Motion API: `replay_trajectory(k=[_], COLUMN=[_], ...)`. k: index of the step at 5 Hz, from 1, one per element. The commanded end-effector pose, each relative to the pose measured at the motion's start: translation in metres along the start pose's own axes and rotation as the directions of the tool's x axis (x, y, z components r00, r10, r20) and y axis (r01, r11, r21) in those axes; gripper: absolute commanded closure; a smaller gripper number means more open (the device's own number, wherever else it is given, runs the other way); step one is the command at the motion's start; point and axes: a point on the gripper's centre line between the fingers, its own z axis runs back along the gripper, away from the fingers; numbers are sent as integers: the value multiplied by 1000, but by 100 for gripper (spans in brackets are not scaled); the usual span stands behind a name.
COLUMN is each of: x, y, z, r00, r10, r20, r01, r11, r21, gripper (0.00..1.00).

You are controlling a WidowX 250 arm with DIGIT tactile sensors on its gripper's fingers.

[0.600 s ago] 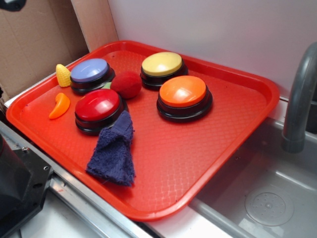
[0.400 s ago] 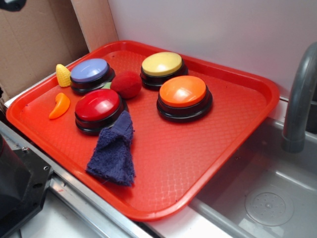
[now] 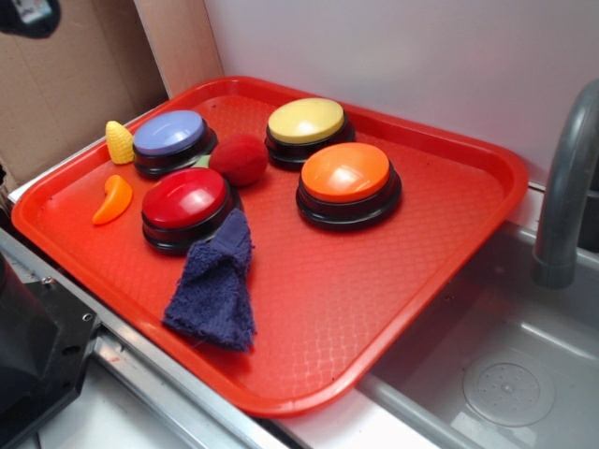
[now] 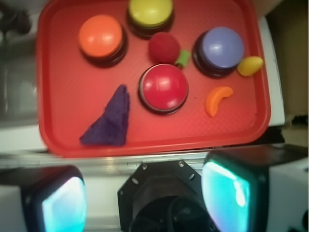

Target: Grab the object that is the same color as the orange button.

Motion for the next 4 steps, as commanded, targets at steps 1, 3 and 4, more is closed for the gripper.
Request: replay_trajectory(k=[1,3,4], x=[8,20,26], y=[19,51,59], z=[-20,-59,-76], r00=[967,866,831], r10=[246,488,536], r20=[60,108,148], r01=[-243,-486,-537], r11=[969,873,843], r21=[-54,-50,-37], gripper=[0,0,0])
